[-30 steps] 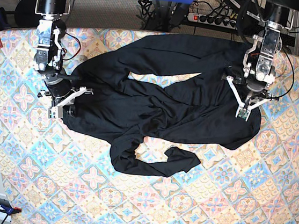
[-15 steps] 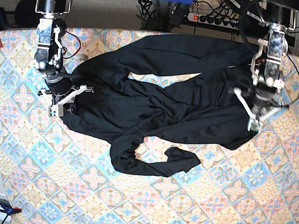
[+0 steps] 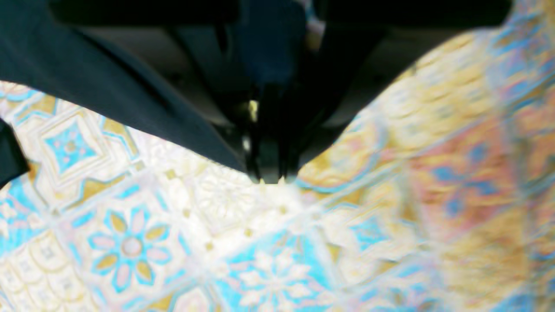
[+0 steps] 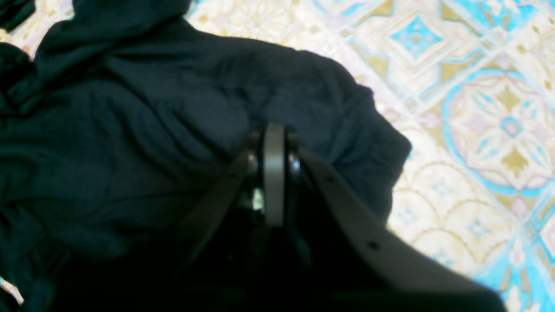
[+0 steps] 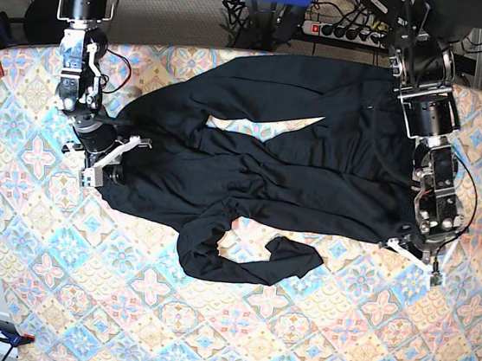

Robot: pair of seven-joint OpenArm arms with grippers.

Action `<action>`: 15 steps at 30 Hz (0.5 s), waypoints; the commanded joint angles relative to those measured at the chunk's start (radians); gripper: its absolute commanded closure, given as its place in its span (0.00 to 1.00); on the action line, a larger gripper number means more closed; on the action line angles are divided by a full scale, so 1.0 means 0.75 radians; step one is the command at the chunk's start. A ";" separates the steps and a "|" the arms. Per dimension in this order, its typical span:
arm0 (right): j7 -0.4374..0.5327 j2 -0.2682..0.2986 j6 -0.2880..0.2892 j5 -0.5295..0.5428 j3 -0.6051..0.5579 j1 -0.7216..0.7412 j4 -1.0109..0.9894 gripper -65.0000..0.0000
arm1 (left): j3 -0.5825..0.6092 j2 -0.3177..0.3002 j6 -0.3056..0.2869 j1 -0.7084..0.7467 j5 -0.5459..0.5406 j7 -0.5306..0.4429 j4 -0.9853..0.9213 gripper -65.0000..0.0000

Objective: Layout the t-shirt on the table in an organized manner, then fold the t-shirt properly
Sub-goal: 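Grasp the shirt edge with the left gripper and pull it outward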

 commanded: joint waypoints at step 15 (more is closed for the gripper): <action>0.030 -0.006 0.006 0.010 0.008 0.007 0.031 1.00 | -0.003 0.043 0.189 -0.238 0.004 -0.484 -0.304 0.98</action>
